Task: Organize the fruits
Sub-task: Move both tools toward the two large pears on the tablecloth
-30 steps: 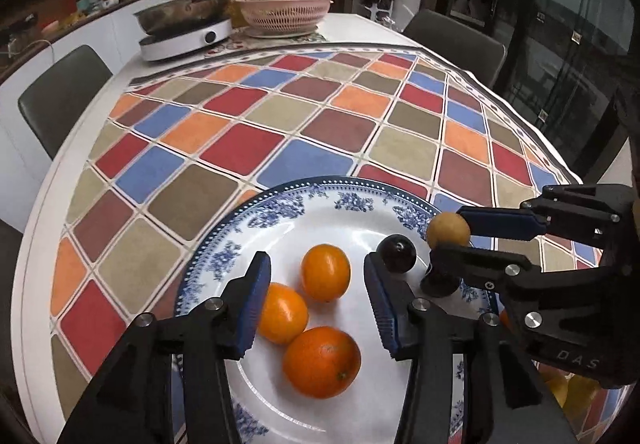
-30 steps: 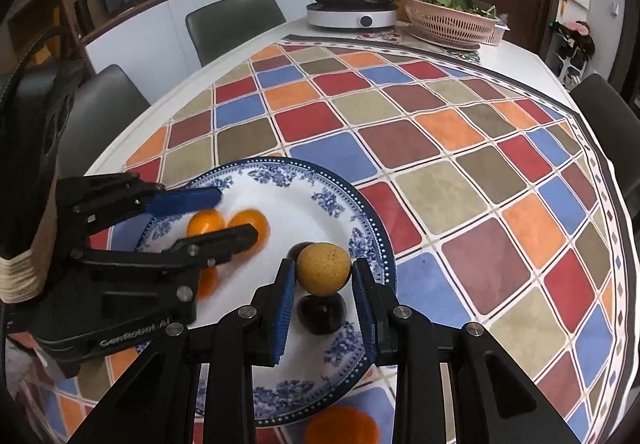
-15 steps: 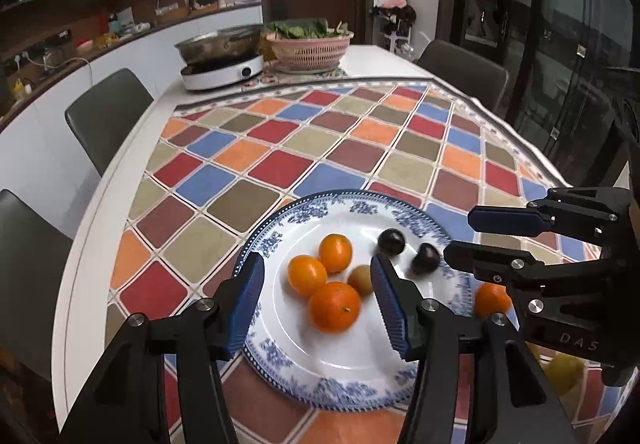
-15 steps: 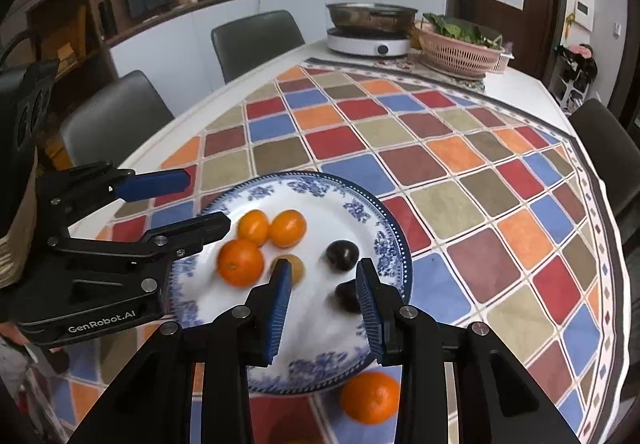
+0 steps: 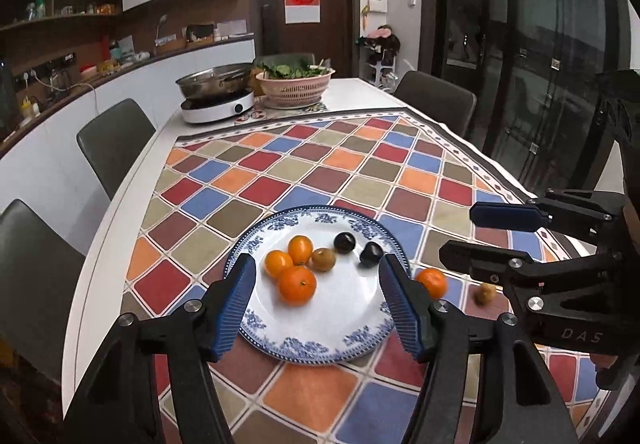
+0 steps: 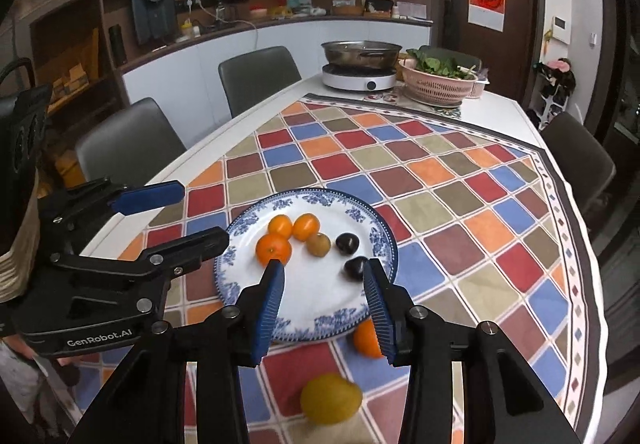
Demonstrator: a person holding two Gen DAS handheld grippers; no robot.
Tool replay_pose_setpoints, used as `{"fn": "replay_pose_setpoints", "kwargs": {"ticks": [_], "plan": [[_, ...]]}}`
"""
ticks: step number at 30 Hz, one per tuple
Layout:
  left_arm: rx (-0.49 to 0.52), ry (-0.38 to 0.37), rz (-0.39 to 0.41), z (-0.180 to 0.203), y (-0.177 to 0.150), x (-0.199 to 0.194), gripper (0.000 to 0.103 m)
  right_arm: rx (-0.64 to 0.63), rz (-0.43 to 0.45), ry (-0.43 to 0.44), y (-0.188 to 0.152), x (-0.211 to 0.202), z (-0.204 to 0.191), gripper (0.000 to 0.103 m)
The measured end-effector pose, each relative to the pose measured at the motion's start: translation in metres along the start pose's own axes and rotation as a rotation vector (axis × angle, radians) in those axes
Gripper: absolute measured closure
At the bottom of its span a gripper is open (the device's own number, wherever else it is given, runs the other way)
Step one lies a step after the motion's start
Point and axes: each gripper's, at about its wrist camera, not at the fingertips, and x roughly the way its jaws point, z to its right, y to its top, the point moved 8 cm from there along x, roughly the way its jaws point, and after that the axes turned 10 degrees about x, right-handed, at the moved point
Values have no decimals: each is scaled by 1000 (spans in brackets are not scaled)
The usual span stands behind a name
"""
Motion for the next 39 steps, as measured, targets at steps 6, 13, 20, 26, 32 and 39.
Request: {"fn": "replay_pose_setpoints", "kwargs": {"ticks": [6, 13, 20, 26, 32, 39], "plan": [[25, 14, 34, 14, -2, -26, 33, 11, 39, -25, -13, -28, 0, 53], [47, 3, 68, 33, -7, -46, 28, 30, 79, -53, -27, -59, 4, 45], [103, -16, 105, 55, -12, -56, 20, 36, 94, -95, -44, -77, 11, 45], [162, -31, 133, 70, -18, -54, 17, 62, 97, -138, -62, -85, 23, 41], [191, -71, 141, 79, -25, -43, 17, 90, 62, -174, -83, -77, 33, 41], [262, -110, 128, 89, -34, -23, 17, 99, 10, -191, -103, -63, 39, 41]]}}
